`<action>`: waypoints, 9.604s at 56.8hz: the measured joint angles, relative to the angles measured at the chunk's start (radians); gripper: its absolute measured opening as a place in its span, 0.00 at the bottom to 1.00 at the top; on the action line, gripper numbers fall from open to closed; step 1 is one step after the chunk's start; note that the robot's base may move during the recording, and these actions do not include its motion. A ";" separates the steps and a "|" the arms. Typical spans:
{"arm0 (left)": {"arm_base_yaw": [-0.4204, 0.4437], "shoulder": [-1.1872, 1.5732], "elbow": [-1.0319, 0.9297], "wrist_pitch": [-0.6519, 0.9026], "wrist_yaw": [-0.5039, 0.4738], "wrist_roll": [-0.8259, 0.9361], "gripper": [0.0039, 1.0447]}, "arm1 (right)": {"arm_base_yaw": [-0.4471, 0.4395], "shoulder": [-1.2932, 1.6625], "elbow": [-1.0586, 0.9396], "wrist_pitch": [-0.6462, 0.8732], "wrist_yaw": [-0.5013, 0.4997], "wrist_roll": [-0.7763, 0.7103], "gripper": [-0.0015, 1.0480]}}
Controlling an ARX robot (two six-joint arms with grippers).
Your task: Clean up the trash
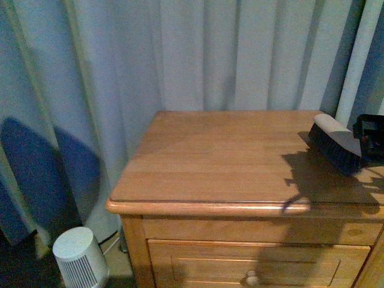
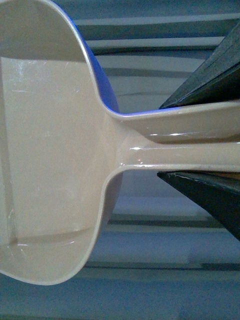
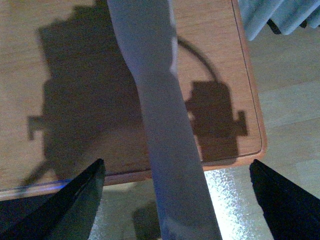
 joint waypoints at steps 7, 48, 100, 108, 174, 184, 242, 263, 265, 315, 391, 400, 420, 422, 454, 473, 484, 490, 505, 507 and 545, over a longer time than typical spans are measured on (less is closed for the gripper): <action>0.000 0.000 0.000 0.000 0.000 0.000 0.28 | -0.008 0.009 -0.003 0.013 -0.011 0.000 0.63; 0.000 0.000 0.000 0.000 0.000 0.000 0.28 | 0.054 -0.266 -0.163 0.433 0.130 -0.189 0.19; 0.000 0.000 0.000 0.000 0.000 0.000 0.28 | 0.365 -0.972 -0.601 0.946 0.522 -0.564 0.19; 0.000 0.000 0.000 0.000 0.001 0.000 0.28 | 0.364 -0.974 -0.605 0.946 0.523 -0.564 0.19; 0.002 -0.003 -0.001 0.000 -0.003 -0.001 0.28 | 0.361 -0.975 -0.612 0.950 0.525 -0.572 0.19; 0.002 -0.003 -0.001 0.000 -0.003 -0.001 0.28 | 0.363 -0.975 -0.612 0.950 0.522 -0.573 0.19; 0.259 0.144 0.280 -0.859 0.244 -0.055 0.28 | 0.362 -0.977 -0.611 0.950 0.524 -0.575 0.19; 0.422 0.458 0.293 -1.021 0.596 0.482 0.28 | 0.362 -0.977 -0.611 0.950 0.523 -0.575 0.19; 0.425 0.470 0.293 -1.040 0.599 0.523 0.28 | 0.362 -0.977 -0.611 0.950 0.523 -0.575 0.19; 0.634 0.765 0.270 -0.980 0.625 1.044 0.28 | 0.362 -0.977 -0.611 0.950 0.523 -0.575 0.19; 0.455 0.983 0.293 -0.772 0.546 0.921 0.28 | 0.362 -0.977 -0.611 0.950 0.523 -0.575 0.19; 0.455 0.983 0.293 -0.772 0.546 0.921 0.28 | 0.366 -0.970 -0.576 0.832 0.575 -0.539 0.19; 0.455 0.983 0.294 -0.772 0.546 0.921 0.28 | 0.256 -0.592 -0.219 0.278 0.272 -0.373 0.19; 0.455 0.983 0.294 -0.772 0.546 0.921 0.28 | 0.247 -0.528 -0.196 0.309 0.240 -0.378 0.19; 0.455 0.983 0.295 -0.772 0.546 0.921 0.28 | 0.294 0.250 0.338 0.060 0.032 -0.389 0.19; 0.455 0.983 0.295 -0.772 0.546 0.921 0.28 | 0.344 0.384 0.376 0.063 0.055 -0.362 0.19; 0.455 0.983 0.295 -0.772 0.546 0.921 0.28 | 0.358 0.396 0.357 0.063 0.028 -0.376 0.19; 0.455 0.983 0.295 -0.772 0.546 0.921 0.28 | 0.366 0.396 0.339 0.051 -0.023 -0.380 0.19; 0.455 0.983 0.295 -0.772 0.546 0.921 0.28 | 0.363 0.279 0.222 -0.015 -0.460 -0.464 0.19; 0.455 0.983 0.295 -0.772 0.546 0.921 0.28 | 0.357 0.248 0.214 -0.036 -0.533 -0.476 0.19; 0.454 0.983 0.295 -0.771 0.544 0.918 0.28 | 0.183 0.091 0.115 0.097 -0.483 -0.452 0.19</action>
